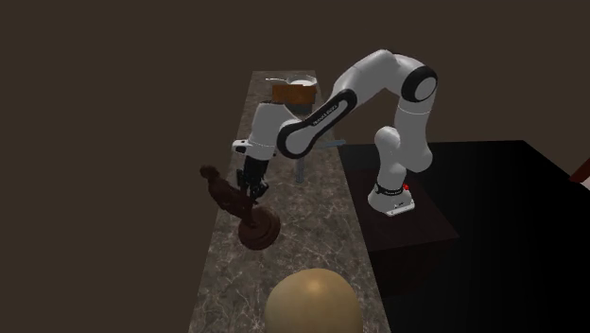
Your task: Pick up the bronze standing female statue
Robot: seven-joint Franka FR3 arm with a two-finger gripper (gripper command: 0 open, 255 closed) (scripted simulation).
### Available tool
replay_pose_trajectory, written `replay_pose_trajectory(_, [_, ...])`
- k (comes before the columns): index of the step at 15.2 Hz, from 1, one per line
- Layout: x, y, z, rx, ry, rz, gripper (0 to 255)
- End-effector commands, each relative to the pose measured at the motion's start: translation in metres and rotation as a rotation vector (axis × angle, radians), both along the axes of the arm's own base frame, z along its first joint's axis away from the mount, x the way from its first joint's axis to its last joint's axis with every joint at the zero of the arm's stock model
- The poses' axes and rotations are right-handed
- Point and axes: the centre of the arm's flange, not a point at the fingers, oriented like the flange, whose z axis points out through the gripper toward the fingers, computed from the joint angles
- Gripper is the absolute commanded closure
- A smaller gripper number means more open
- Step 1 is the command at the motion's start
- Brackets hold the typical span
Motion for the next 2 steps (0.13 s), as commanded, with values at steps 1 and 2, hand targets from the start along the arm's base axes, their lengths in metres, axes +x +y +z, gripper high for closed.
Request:
replay_pose_trajectory(1, [-0.0007, -0.0003, 0.0080, 0.001, -0.003, -0.001, 255])
replay_pose_trajectory(2, [-0.0008, -0.0003, 0.0080, 0.001, -0.003, -0.001, 255])
